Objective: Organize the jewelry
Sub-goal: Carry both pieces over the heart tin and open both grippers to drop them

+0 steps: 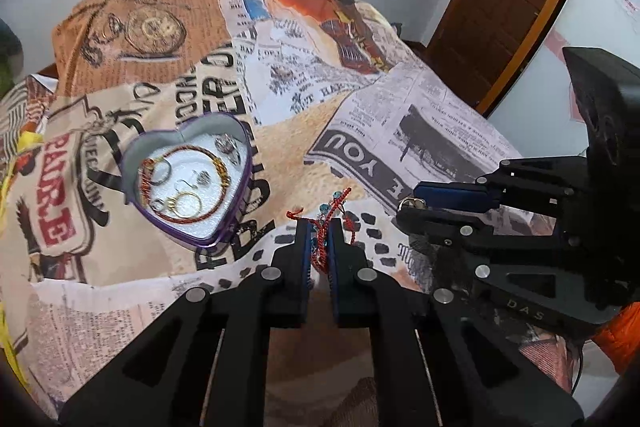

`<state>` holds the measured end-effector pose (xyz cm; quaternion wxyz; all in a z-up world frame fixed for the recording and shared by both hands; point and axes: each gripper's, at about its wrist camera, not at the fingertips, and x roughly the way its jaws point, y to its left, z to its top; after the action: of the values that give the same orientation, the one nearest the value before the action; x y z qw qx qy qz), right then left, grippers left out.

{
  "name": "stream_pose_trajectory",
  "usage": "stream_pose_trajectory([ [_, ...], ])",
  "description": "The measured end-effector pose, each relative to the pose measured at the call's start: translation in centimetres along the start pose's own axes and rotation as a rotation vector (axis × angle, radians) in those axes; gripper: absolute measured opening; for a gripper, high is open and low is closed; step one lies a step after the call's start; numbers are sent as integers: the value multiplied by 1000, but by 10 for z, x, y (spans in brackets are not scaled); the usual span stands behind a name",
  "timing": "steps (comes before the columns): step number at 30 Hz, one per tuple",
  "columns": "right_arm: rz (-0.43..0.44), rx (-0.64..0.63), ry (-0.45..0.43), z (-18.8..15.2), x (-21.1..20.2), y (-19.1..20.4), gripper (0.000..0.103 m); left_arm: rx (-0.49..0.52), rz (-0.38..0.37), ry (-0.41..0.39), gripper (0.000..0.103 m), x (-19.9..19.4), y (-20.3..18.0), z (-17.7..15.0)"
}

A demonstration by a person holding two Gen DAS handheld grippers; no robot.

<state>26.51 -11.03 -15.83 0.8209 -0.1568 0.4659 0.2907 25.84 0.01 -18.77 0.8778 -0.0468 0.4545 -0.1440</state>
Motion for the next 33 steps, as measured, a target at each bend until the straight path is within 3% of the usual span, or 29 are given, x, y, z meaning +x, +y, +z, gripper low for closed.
stream_pose_trajectory([
  [10,7,23,-88,21,-34,6,18,17,45,-106,6,-48,4,12],
  [19,36,1,-169,50,-54,23,18,-32,75,-155,6,-72,33,19],
  [25,63,-3,-187,68,-48,35,18,-65,103,-175,6,-80,59,23],
  [33,88,3,-149,85,-18,44,18,-88,107,-176,6,-73,82,31],
])
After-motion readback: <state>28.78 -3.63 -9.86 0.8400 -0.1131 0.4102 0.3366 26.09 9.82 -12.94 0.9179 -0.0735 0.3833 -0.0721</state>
